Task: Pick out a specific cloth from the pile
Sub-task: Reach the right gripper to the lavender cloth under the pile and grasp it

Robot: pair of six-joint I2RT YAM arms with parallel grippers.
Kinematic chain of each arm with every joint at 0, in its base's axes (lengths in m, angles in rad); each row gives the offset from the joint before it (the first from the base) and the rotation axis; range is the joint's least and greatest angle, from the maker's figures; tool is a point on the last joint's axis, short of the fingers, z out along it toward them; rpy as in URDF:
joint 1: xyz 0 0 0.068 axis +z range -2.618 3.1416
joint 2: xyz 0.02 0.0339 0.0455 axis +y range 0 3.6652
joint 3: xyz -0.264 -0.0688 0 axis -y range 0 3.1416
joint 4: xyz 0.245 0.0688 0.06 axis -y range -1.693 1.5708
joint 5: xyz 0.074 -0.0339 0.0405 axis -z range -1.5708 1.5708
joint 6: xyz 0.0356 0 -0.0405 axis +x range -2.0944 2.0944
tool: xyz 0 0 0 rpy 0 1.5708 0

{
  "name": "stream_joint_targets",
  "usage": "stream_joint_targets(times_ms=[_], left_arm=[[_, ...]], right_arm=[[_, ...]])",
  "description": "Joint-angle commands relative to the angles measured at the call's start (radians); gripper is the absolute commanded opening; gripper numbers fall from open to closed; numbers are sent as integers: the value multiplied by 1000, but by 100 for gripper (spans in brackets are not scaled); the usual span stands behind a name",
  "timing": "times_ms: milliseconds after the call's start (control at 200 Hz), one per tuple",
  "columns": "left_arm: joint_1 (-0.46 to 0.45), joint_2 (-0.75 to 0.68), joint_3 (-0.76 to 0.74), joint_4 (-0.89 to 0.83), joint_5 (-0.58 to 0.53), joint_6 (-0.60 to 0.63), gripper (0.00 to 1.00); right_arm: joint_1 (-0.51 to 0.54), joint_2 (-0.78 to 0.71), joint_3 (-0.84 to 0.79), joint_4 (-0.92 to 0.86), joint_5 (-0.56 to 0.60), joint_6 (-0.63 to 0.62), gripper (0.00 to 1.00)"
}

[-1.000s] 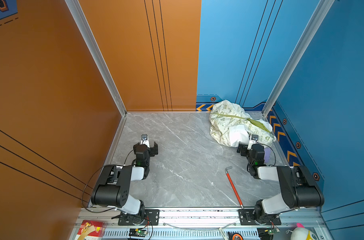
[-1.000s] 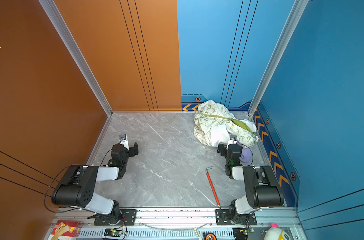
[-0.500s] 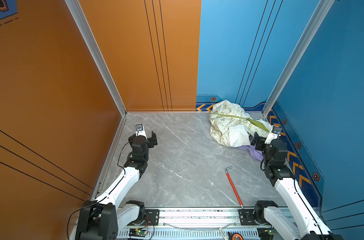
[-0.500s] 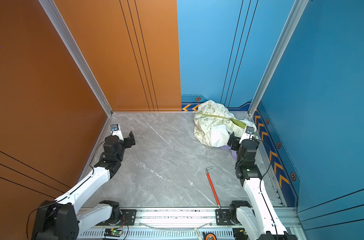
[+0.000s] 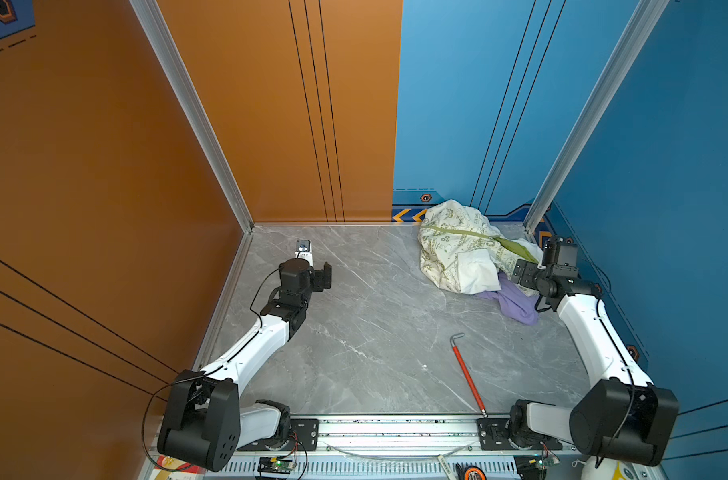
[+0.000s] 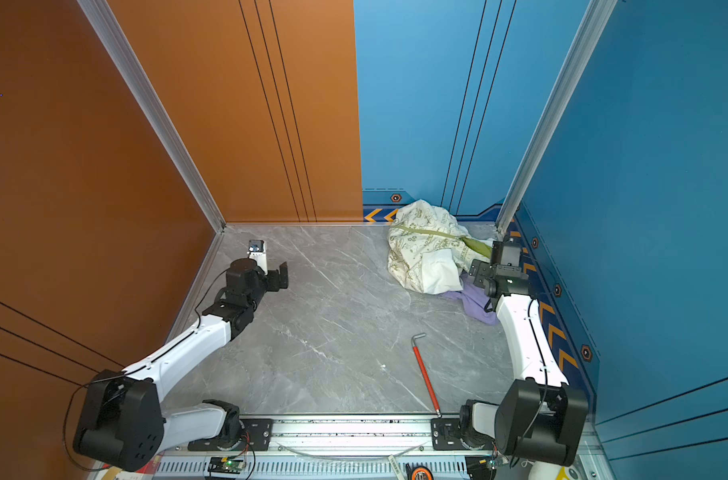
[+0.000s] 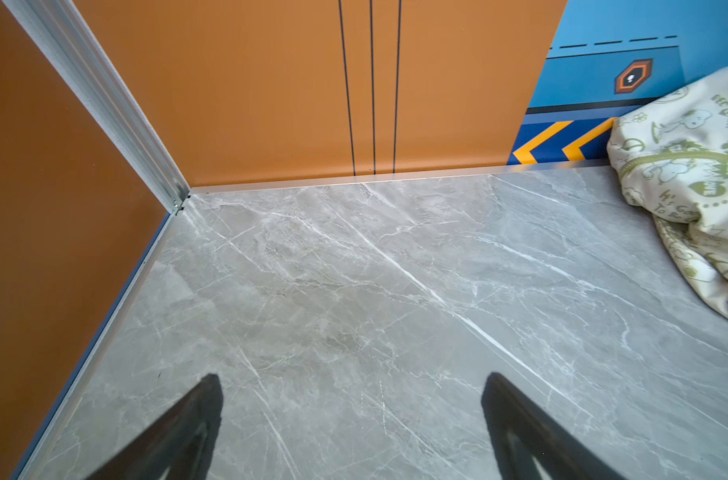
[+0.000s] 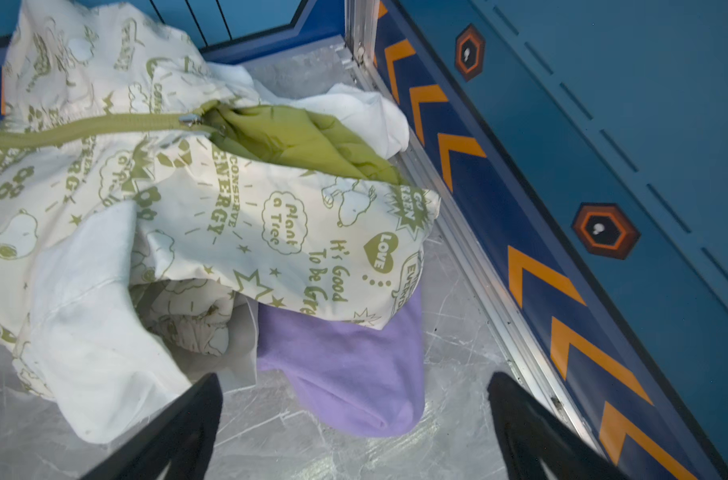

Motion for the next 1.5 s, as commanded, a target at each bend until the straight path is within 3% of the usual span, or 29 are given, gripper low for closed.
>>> stream_joint_targets(times_ms=[0, 140, 280, 420, 721, 1246, 1451, 1497], left_arm=[[-13, 3, 28, -14, 52, 14, 98], [-16, 2, 31, -5, 72, 16, 98], [-17, 12, 35, 5, 93, 10, 98], [-21, 19, 41, 5, 107, -7, 98], [-42, 41, 50, 16, 103, -35, 98], [-57, 17, 40, 16, 48, -26, 98], [-56, 9, 31, 16, 42, -36, 98], [-56, 9, 31, 18, 38, -41, 98]], right_arm=[[6, 56, 26, -111, -59, 1, 97], [2, 96, 1, -80, -17, 96, 91], [-17, 129, -21, -65, 8, 198, 70], [-22, 181, -22, -60, -85, 183, 68], [-19, 286, -41, -39, -141, 256, 67], [-36, 384, -15, 5, -66, 303, 43], [-39, 407, -5, 8, -68, 321, 21], [-39, 406, -6, 8, -67, 320, 13]])
